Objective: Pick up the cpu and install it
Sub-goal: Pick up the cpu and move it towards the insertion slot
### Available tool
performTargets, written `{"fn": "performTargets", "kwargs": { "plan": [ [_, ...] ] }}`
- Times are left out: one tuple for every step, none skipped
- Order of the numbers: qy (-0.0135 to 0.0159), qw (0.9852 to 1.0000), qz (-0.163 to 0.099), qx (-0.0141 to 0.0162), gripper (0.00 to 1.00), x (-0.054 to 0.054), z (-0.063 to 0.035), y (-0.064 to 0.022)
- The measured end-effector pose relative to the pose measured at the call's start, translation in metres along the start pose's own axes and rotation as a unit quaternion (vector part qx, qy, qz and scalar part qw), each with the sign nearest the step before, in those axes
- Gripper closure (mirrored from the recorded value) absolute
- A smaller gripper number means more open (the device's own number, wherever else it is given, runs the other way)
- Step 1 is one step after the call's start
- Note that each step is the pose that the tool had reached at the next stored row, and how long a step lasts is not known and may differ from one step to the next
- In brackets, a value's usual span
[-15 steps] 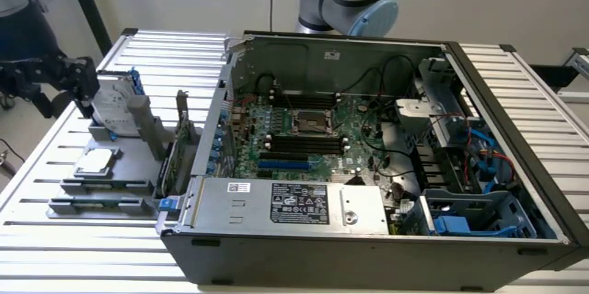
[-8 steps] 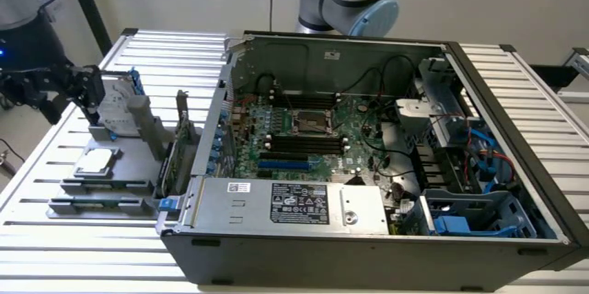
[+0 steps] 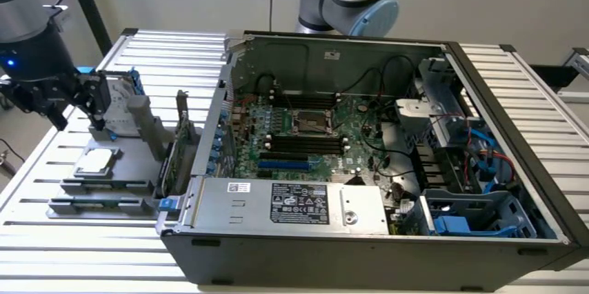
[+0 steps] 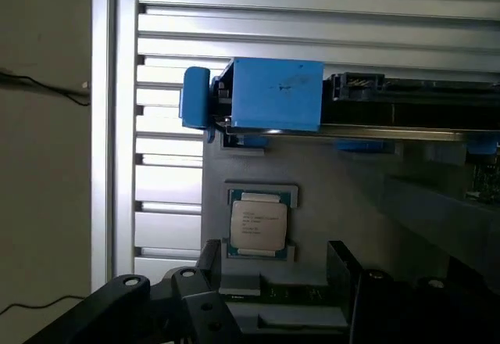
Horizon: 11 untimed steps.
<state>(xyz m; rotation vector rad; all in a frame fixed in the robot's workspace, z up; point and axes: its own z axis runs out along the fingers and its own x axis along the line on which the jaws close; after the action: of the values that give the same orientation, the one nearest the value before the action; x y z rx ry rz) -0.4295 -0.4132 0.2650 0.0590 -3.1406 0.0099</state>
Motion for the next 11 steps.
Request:
{"fn": "performTargets", "kwargs": {
  "plan": [
    [0.0001, 1.0000, 0.000, 0.0000, 0.35, 0.000, 0.0019, 0.0000],
    [0.0001, 1.0000, 0.000, 0.0000, 0.35, 0.000, 0.0037, 0.0000],
    [0.0002, 1.0000, 0.000, -0.0001, 0.35, 0.000, 0.0056, 0.0000],
    [0.0002, 1.0000, 0.000, -0.0001, 0.35, 0.000, 0.0074, 0.0000],
    [0.0004, 1.0000, 0.000, -0.0001, 0.35, 0.000, 0.0092, 0.0001],
    [0.0005, 1.0000, 0.000, 0.0000, 0.35, 0.000, 0.0110, 0.0001],
    [0.0007, 1.0000, 0.000, 0.0000, 0.35, 0.000, 0.0128, 0.0000],
    [0.0007, 1.0000, 0.000, -0.0001, 0.35, 0.000, 0.0146, 0.0000],
    [0.0007, 1.0000, 0.000, -0.0001, 0.35, 0.000, 0.0165, 0.0000],
    [0.0008, 1.0000, 0.000, -0.0001, 0.35, 0.000, 0.0182, 0.0001],
    [0.0008, 1.0000, 0.000, -0.0001, 0.35, 0.001, 0.0200, 0.0001]
  ]
}}
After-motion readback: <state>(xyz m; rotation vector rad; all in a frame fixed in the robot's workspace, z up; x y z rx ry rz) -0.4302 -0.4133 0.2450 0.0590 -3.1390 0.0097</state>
